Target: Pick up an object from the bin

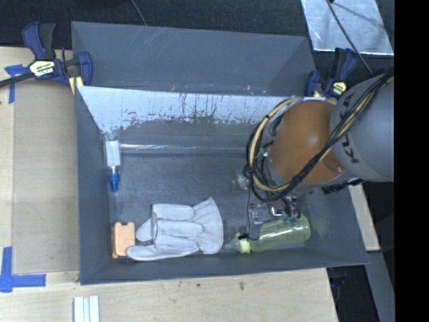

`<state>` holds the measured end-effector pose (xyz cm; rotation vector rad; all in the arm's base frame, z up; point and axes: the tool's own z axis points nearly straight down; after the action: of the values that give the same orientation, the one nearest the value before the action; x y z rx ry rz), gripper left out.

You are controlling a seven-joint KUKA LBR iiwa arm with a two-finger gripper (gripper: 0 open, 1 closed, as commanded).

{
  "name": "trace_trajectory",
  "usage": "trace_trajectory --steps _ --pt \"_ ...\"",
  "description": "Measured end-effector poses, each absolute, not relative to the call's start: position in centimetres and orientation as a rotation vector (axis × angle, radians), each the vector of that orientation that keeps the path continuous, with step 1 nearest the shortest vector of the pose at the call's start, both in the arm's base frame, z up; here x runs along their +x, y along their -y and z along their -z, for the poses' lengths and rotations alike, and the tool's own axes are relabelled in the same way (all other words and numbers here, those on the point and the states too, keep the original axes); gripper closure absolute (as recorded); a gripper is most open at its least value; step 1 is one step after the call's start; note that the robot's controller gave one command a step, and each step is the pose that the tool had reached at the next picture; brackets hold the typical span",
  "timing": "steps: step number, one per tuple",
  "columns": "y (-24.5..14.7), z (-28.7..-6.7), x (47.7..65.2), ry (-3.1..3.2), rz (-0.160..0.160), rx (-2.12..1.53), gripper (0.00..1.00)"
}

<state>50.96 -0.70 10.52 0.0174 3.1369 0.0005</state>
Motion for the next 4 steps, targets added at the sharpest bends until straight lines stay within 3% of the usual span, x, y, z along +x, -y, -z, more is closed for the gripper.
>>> trace_trajectory --steps 1,2,3,4 --pt "-1.5 -8.8 50.5 -3.133 -0.003 -0.066 0.00" --pt "-6.2 -7.8 51.0 -3.110 0.005 -0.302 0.00" --pt "-7.9 -7.3 49.8 -3.123 -0.005 -0.309 1.00" --pt "-6.5 -7.3 49.6 -3.124 -0.005 -0.289 1.00"
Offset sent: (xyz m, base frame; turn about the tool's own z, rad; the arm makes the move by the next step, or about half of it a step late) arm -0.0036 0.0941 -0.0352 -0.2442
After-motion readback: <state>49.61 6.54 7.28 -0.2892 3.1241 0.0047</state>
